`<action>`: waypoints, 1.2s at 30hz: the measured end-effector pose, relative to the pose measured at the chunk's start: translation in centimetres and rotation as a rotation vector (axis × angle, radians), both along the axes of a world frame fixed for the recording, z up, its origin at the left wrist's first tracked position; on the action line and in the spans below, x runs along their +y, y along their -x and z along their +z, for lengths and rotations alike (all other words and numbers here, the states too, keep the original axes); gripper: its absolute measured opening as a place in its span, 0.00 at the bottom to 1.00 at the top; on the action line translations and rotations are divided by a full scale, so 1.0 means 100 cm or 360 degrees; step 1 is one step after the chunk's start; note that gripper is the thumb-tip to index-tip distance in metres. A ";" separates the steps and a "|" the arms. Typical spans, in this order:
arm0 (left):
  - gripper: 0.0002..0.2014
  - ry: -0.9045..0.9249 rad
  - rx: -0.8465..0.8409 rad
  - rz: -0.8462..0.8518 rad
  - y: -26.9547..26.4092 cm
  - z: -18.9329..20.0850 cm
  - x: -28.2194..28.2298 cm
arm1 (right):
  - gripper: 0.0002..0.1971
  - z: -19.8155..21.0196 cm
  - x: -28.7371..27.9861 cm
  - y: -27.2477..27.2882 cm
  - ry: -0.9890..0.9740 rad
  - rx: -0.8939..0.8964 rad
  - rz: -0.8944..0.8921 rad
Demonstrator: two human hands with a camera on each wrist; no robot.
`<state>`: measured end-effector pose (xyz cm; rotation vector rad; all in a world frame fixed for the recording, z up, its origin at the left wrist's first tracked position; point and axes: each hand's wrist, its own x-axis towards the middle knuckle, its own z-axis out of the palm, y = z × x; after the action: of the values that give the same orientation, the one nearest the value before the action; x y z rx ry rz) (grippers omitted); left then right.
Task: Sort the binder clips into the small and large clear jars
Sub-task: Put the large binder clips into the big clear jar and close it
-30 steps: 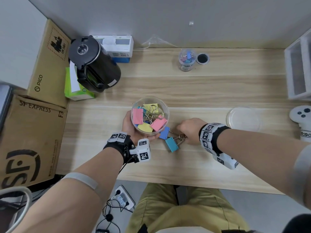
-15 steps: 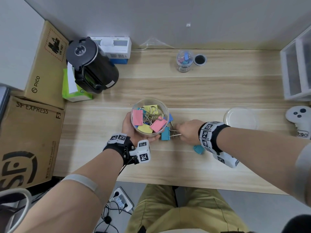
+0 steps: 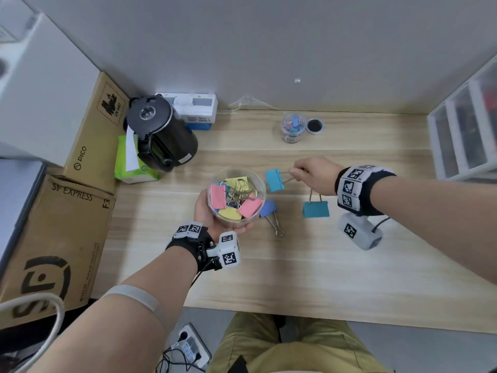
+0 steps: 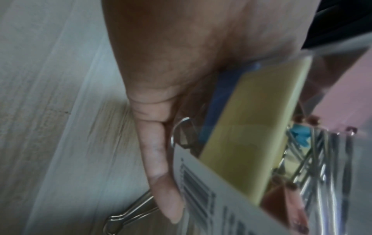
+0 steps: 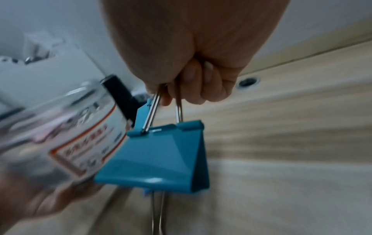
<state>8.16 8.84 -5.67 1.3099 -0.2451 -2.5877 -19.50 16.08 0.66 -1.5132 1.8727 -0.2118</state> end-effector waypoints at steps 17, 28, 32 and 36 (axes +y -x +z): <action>0.38 -0.0164 -0.0138 -0.0045 0.025 0.015 0.011 | 0.16 0.063 -0.051 -0.065 -0.0265 0.0034 0.0886; 0.25 0.0168 -0.0488 0.0126 0.025 0.013 0.015 | 0.23 0.073 -0.049 -0.068 -0.0013 0.0276 0.0591; 0.40 -0.0080 0.0062 -0.0021 0.019 0.012 0.012 | 0.14 0.083 -0.049 -0.058 -0.0020 0.0039 0.0429; 0.42 -0.0168 0.0070 -0.0061 0.019 0.012 0.014 | 0.12 0.086 -0.050 -0.066 0.0151 -0.0031 0.0368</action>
<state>6.27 10.29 -4.47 1.2931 -0.1291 -2.6912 -12.94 11.07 9.24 -1.7702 1.6761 -0.2094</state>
